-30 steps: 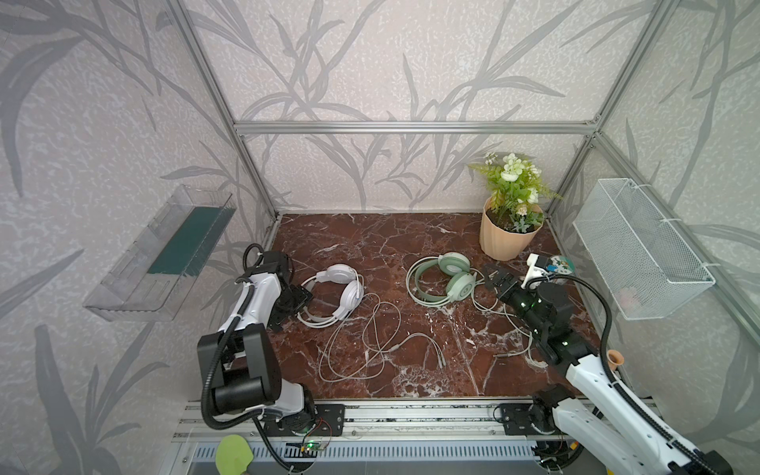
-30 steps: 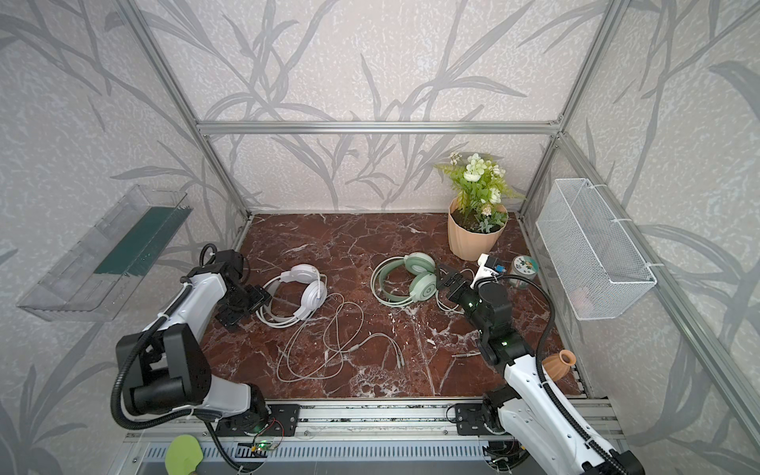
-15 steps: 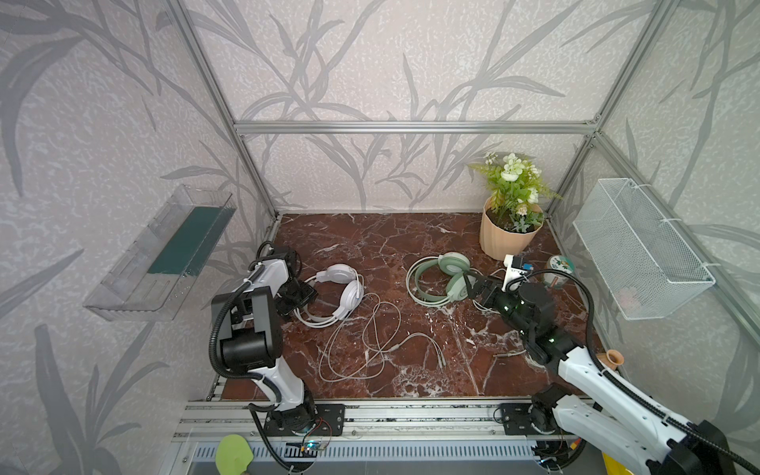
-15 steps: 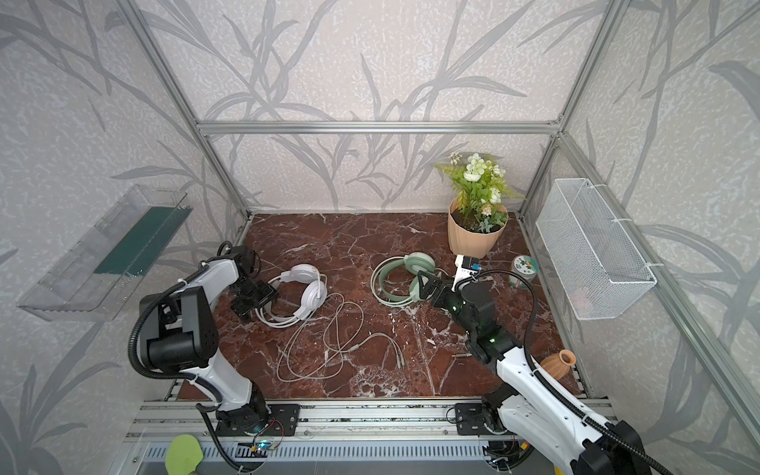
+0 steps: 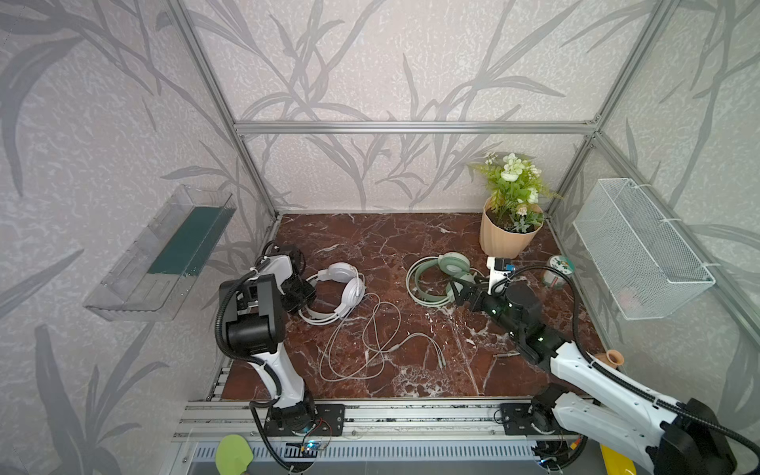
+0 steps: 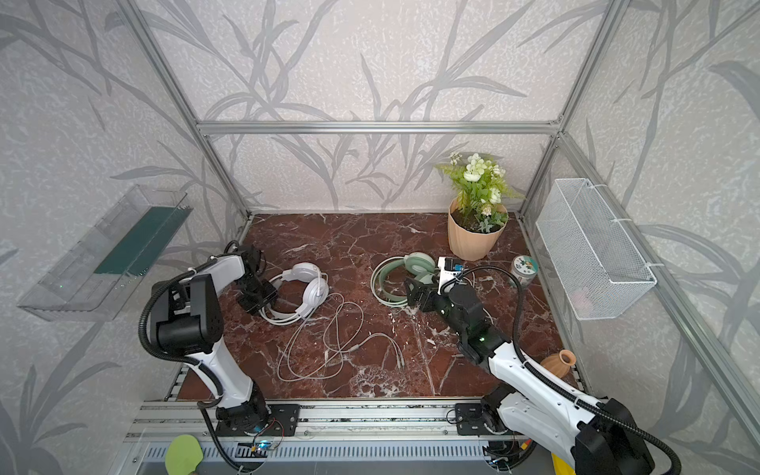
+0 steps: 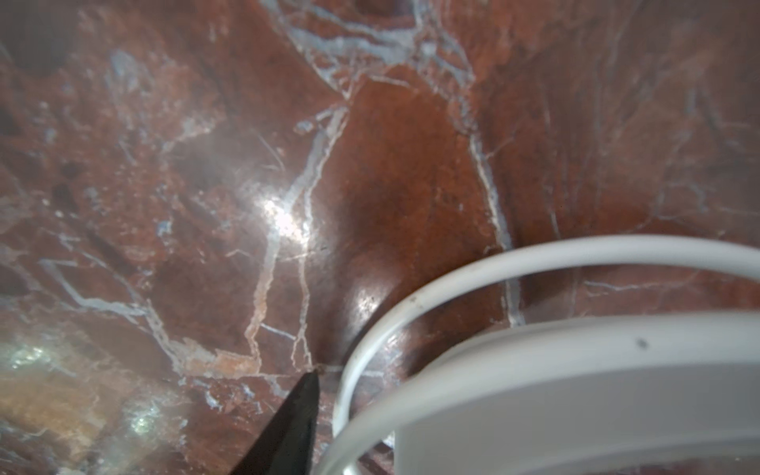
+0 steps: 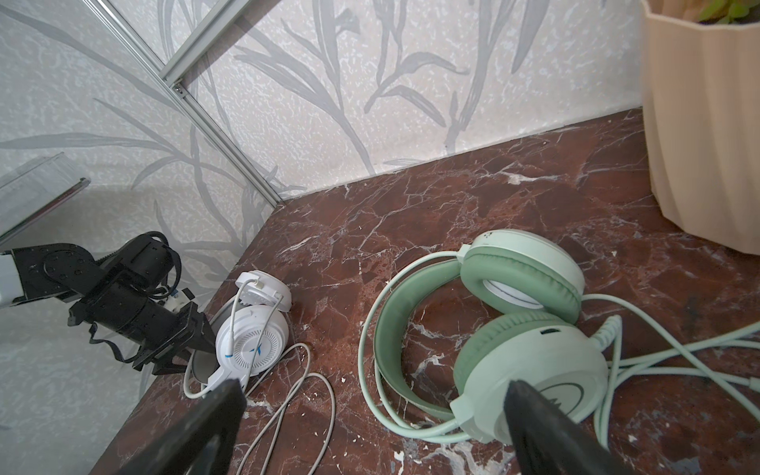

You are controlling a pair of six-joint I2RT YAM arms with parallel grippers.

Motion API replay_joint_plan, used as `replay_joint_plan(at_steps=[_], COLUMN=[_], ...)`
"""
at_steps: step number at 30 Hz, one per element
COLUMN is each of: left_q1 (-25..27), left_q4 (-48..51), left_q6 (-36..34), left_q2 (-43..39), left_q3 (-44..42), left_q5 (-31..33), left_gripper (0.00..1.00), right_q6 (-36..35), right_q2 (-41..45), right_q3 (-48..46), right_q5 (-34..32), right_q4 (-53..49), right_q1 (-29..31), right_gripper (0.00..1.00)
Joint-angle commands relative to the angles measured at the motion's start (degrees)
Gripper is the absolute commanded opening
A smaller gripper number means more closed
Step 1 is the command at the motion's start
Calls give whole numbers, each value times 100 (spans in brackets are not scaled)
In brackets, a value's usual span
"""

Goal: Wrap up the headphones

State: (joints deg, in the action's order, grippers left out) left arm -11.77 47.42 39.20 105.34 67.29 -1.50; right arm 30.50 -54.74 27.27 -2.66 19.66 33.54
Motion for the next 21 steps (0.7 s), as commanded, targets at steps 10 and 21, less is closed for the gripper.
replay_joint_plan(at_steps=[10, 21], left_q1=[21, 102], left_q4=[0, 235], left_q6=[-15, -53], left_q2=[130, -227], left_q3=[56, 166], left_q5=[349, 460], left_gripper=[17, 0], right_q6=[-62, -84], right_q2=[-59, -133], right_q3=[68, 33], right_q5=[-95, -100], right_q4=[271, 327], right_q1=[58, 65], right_gripper=[99, 99])
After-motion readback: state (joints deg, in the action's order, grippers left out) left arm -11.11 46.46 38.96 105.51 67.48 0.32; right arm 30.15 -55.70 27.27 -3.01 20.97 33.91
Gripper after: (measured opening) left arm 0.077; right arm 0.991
